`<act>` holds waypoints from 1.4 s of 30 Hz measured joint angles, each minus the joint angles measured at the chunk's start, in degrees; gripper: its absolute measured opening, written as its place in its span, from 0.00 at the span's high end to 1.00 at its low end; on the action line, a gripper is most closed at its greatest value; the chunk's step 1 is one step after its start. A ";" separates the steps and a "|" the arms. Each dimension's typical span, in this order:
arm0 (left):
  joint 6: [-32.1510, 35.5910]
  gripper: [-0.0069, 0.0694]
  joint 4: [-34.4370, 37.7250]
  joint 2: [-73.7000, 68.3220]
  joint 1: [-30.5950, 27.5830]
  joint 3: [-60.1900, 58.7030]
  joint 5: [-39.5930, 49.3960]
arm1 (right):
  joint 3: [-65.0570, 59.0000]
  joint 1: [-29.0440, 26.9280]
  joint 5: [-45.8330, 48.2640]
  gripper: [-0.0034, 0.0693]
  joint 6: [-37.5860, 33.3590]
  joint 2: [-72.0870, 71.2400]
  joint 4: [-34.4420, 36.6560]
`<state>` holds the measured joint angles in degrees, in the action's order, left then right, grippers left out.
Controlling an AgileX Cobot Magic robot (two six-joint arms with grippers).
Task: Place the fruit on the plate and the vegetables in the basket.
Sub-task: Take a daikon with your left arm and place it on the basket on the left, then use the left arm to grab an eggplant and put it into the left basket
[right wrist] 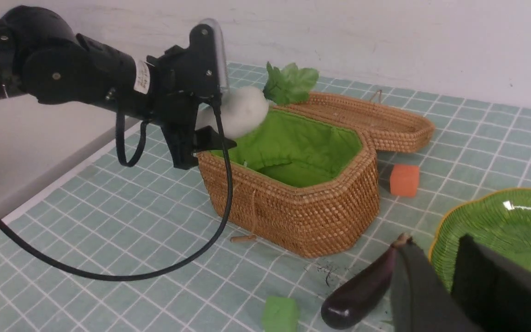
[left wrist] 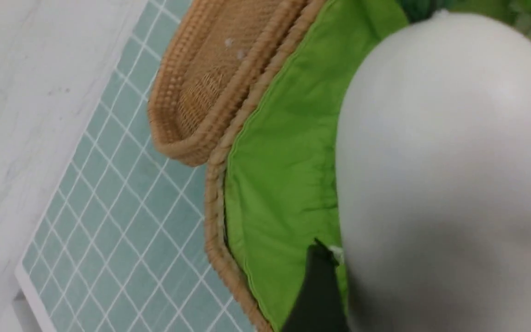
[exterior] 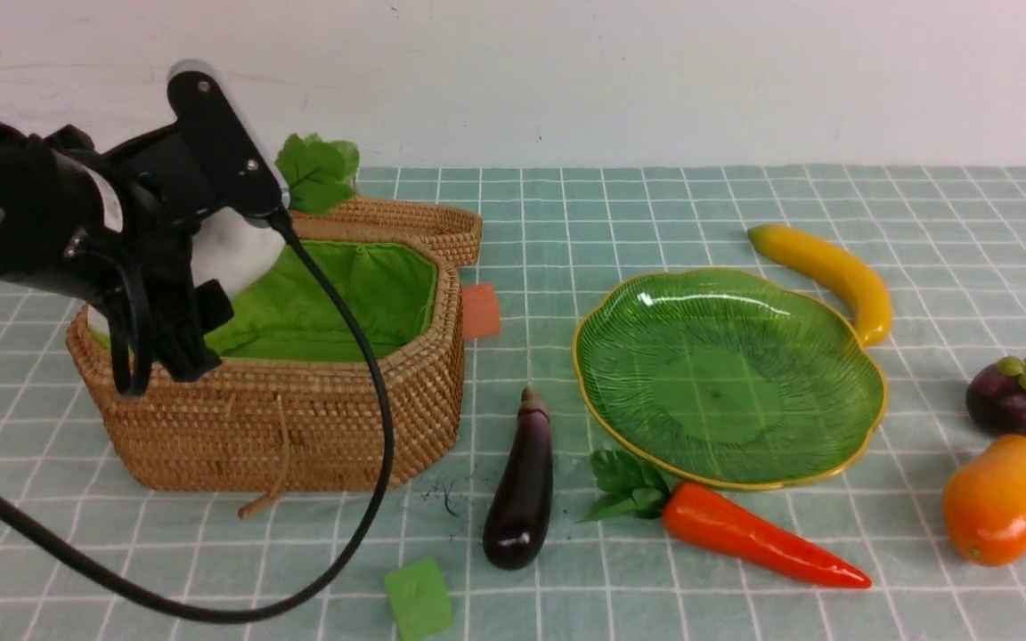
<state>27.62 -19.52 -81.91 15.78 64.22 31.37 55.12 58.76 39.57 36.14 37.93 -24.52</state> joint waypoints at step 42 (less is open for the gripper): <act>-59.57 0.33 -0.69 -32.10 30.81 22.04 16.51 | 8.03 0.04 33.17 0.76 -4.00 -11.55 12.94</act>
<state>-31.95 -20.21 -114.01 46.59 86.26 47.88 63.15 58.79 72.74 32.14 26.39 -11.58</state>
